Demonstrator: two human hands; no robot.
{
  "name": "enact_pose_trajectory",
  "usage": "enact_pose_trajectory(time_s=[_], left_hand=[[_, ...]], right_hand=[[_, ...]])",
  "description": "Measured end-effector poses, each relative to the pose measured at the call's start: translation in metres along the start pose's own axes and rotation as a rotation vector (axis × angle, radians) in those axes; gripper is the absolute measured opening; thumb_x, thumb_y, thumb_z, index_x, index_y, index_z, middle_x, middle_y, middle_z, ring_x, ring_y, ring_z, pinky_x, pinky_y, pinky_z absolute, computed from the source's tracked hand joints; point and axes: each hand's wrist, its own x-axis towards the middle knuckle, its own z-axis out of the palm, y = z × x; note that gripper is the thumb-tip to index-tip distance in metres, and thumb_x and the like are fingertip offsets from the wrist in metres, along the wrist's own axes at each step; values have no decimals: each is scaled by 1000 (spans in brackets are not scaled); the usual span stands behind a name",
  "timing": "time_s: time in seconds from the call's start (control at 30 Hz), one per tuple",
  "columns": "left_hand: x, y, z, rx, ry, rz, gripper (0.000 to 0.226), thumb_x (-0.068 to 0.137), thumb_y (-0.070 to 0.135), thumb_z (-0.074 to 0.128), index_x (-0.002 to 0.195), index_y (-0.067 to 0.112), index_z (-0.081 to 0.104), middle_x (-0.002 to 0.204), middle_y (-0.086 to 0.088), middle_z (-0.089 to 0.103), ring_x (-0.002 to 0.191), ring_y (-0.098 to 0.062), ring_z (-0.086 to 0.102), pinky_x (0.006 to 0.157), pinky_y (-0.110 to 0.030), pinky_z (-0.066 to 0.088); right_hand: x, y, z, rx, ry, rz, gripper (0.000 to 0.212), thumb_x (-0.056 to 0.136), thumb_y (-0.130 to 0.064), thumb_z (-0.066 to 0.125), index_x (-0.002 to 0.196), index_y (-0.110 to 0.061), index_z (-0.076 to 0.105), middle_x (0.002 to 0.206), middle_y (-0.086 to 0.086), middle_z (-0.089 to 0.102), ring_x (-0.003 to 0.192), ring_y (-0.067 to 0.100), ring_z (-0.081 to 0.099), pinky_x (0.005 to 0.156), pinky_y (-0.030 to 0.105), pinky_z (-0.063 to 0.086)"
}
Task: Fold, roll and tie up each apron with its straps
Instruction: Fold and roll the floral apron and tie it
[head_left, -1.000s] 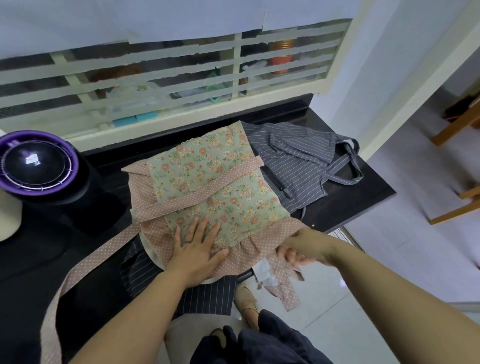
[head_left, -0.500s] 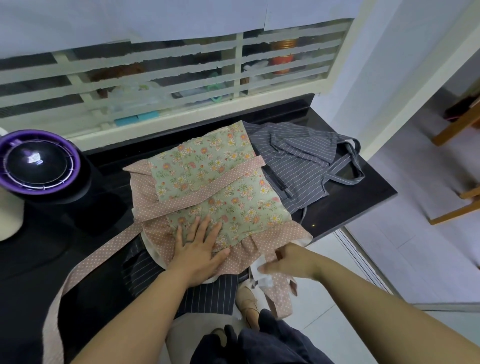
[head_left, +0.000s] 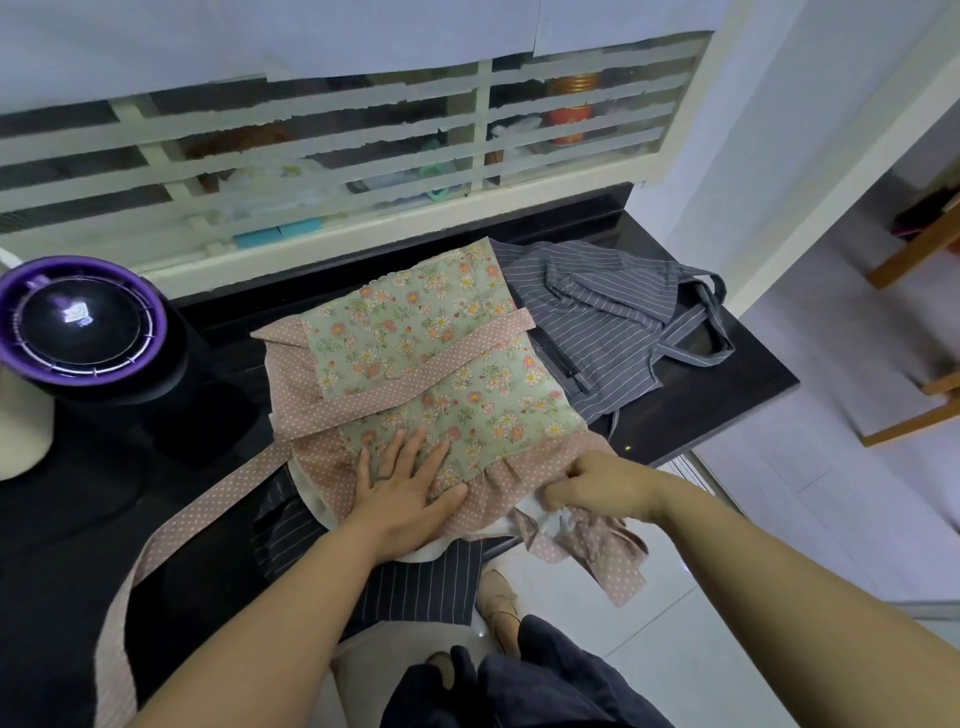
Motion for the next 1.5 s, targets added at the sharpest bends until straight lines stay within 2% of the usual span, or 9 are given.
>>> enact_pose_trajectory(time_s=[0.1, 0.23, 0.53, 0.67, 0.77, 0.9, 1.07, 1.3, 1.5], left_hand=[[-2, -1, 1, 79, -24, 5, 91, 79, 82, 21, 149, 37, -16, 153, 6, -35, 133, -13, -41, 108, -50, -27], [-3, 1, 2, 165, -17, -1, 107, 76, 81, 43, 147, 35, -23, 151, 4, -38, 136, -18, -39, 108, -53, -25], [-1, -1, 3, 198, -37, 20, 125, 61, 87, 47, 144, 33, -30, 145, 4, -45, 133, -21, -42, 106, -55, -25], [-8, -7, 7, 84, 170, 30, 104, 60, 86, 12, 150, 38, -9, 158, 4, -21, 144, -18, -23, 110, -46, -23], [-23, -22, 15, 43, 385, -112, 99, 69, 85, -2, 153, 33, 1, 161, 0, -5, 147, -22, -4, 112, -40, -20], [-32, -39, 14, -74, 499, -303, 85, 85, 76, 22, 152, 22, 22, 157, -7, 19, 142, -28, 22, 116, -43, 11], [-20, -49, -21, 58, 898, -366, 39, 71, 17, 78, 106, 12, 63, 118, -15, 49, 99, -38, 56, 85, -50, 46], [18, -52, -61, 54, 526, -234, 47, 93, 34, 55, 138, 28, 44, 128, 6, 57, 124, -20, 47, 115, -46, 14], [-8, -58, -62, -524, 847, -315, 21, 81, 33, 72, 83, 28, 52, 77, 12, 51, 76, -11, 48, 65, -24, 39]], right_hand=[[-1, 20, 13, -153, -85, 181, 46, 86, -36, 58, 121, -7, 53, 110, 7, 61, 104, 24, 60, 91, 32, 50], [-5, 24, 12, -352, -222, 360, 65, 79, -57, 64, 124, -10, 54, 98, 5, 67, 87, 18, 66, 85, 31, 56], [6, -59, -29, -407, 206, -140, 41, 90, -45, 58, 89, -5, 69, 84, 6, 71, 78, 20, 68, 80, 38, 56], [45, -19, 12, -670, 341, -224, 76, 89, -68, 31, 151, -24, 23, 159, 8, 18, 144, 28, 18, 117, 53, 14], [59, 24, 39, -693, 334, -201, 93, 68, -81, -21, 147, -34, -14, 154, -3, -23, 146, 23, -17, 113, 55, -19], [67, 26, 36, -755, 373, -198, 97, 66, -83, -20, 149, -35, -10, 159, -6, -9, 148, 20, -9, 114, 52, -14], [86, -28, -2, -129, 495, -329, 41, 91, -44, 54, 125, -21, 60, 127, -1, 54, 117, 17, 50, 103, 33, 37], [138, -84, -49, 1351, 250, 97, 4, 90, -12, 61, 93, -10, 63, 83, 3, 57, 76, 14, 55, 71, 25, 49], [104, -162, -41, 773, 522, -392, 19, 90, -9, 54, 92, -24, 65, 80, -17, 63, 70, 7, 59, 65, 22, 51]])
